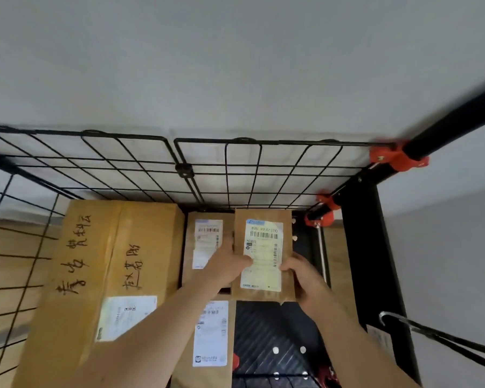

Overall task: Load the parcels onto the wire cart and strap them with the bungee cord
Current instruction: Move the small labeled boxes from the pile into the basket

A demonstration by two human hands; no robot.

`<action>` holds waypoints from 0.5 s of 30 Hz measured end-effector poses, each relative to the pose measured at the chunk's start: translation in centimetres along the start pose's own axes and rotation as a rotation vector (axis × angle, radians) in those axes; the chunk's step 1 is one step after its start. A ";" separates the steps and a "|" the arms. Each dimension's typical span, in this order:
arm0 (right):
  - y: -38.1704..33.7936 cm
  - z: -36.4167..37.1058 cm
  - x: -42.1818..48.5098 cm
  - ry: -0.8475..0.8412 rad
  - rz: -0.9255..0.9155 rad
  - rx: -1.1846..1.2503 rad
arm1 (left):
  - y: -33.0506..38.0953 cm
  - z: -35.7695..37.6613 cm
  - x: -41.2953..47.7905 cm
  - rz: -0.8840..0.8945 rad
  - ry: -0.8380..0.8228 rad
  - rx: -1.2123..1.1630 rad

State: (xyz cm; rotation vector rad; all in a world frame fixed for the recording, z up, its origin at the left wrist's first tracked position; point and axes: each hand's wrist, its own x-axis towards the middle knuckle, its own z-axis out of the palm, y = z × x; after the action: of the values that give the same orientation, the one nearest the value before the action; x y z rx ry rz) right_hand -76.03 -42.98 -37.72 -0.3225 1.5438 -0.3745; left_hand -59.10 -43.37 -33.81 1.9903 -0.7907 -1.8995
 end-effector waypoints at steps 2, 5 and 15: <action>0.7 0.0 2.4 0.066 0.027 -0.050 | -1.0 0.9 2.0 -0.060 -0.045 -0.025; 1.7 -0.1 5.1 0.129 0.018 -0.097 | -2.4 1.9 4.7 -0.117 -0.085 -0.076; 3.5 -0.3 9.9 0.184 -0.092 -0.280 | -6.1 3.3 11.7 -0.183 -0.117 -0.120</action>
State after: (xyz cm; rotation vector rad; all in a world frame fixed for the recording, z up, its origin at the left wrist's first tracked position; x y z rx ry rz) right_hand -76.27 -44.06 -48.21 -0.5923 1.7701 -0.2643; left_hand -61.30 -44.44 -47.17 1.9518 -0.5236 -2.1275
